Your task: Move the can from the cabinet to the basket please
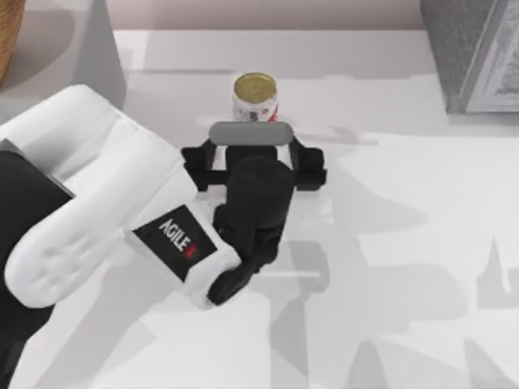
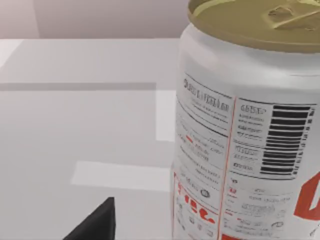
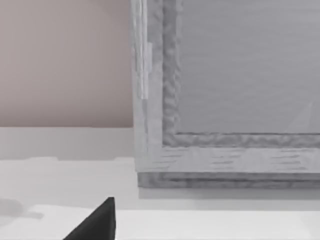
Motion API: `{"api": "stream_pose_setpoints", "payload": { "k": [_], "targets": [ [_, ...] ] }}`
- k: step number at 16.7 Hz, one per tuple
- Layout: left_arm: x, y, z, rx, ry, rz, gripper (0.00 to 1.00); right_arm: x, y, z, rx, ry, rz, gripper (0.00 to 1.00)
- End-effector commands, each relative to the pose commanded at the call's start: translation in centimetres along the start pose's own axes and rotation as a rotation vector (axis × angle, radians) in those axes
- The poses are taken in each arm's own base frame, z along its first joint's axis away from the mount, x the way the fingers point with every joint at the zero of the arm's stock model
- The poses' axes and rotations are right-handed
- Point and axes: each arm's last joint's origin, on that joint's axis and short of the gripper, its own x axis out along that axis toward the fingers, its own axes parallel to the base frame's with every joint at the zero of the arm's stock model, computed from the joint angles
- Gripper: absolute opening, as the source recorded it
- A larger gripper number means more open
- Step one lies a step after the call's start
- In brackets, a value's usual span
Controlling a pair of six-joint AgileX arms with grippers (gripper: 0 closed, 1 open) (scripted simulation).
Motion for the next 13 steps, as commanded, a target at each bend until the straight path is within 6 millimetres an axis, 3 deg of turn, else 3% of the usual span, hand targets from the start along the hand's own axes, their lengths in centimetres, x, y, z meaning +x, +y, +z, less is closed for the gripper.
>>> {"api": "stream_pose_setpoints", "payload": {
  "k": [4, 10, 13],
  "targets": [
    [1.0, 0.0, 0.0, 0.0, 0.001, 0.001, 1.0, 0.0, 0.0, 0.0, 0.0, 0.0, 0.0, 1.0],
    [5.9, -0.1, 0.0, 0.0, -0.001, 0.0, 1.0, 0.0, 0.0, 0.0, 0.0, 0.0, 0.0, 1.0],
    [7.0, 0.0, 0.0, 0.0, 0.0, 0.0, 1.0, 0.0, 0.0, 0.0, 0.0, 0.0, 0.0, 1.0]
  ]
}}
